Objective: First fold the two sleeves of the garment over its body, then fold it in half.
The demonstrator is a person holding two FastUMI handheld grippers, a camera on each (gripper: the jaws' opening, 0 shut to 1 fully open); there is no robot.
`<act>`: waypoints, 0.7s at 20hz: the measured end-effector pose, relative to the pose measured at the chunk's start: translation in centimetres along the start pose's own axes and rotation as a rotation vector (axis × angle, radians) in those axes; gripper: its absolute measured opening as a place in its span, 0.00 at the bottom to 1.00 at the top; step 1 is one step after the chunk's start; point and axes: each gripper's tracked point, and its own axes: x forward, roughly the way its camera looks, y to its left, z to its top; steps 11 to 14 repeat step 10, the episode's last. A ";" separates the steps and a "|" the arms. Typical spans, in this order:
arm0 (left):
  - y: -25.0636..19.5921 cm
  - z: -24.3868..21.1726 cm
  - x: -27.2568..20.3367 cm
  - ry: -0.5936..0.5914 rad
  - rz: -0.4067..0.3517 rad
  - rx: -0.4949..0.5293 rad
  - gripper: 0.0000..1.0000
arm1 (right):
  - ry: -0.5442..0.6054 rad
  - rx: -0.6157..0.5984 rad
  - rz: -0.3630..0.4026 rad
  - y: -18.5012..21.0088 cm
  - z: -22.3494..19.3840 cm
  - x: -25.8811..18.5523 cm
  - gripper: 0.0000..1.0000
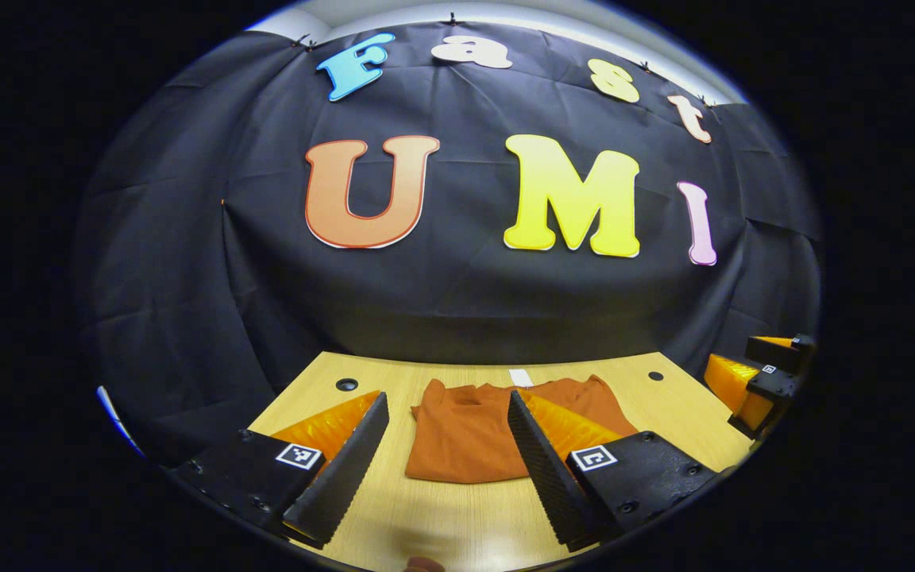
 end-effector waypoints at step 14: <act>-2.2 -0.3 -1.7 -0.002 -0.046 0.016 0.98 | -0.018 -0.020 0.036 2.1 0.3 -1.5 0.95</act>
